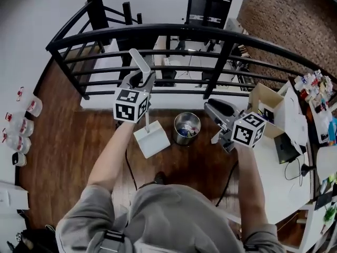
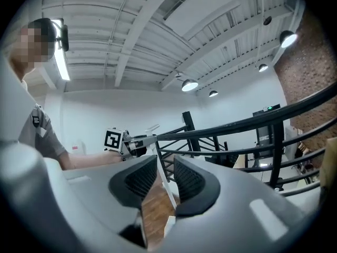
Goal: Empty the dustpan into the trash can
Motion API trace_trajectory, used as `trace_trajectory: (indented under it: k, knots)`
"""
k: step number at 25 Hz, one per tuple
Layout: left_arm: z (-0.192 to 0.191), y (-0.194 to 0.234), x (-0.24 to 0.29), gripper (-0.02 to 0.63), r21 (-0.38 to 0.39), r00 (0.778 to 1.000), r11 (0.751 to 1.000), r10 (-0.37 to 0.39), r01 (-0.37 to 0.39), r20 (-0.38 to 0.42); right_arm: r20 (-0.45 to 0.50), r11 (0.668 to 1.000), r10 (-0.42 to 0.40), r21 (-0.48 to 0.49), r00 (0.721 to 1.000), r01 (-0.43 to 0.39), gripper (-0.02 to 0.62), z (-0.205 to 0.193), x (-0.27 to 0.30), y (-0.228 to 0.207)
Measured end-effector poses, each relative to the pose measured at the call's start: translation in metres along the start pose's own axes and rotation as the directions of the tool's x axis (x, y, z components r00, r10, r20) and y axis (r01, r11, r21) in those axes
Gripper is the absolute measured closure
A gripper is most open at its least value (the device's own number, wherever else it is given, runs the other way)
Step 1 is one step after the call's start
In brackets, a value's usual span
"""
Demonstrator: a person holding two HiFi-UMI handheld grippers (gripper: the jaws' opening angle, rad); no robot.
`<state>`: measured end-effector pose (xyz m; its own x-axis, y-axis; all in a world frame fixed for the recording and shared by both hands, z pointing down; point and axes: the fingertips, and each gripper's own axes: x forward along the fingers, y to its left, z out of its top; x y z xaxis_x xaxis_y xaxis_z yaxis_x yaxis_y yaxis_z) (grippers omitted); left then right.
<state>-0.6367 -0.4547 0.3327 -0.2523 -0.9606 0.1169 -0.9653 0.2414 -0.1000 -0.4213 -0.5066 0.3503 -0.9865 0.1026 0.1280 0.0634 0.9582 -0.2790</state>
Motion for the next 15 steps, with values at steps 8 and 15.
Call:
trace_trajectory:
  k: [8, 15]
  knots:
    - [-0.110, 0.069, -0.010, 0.500, -0.106, 0.996, 0.991, 0.072, -0.076, -0.047, -0.062, 1.000, 0.020, 0.011, 0.998, -0.019, 0.518, -0.030, 0.077, 0.011]
    - [-0.202, 0.089, -0.012, 0.500, -0.168, 0.992, 0.982, 0.076, -0.092, -0.101, -0.065, 0.997, -0.031, 0.065, 0.997, 0.035, 0.558, -0.057, 0.112, 0.013]
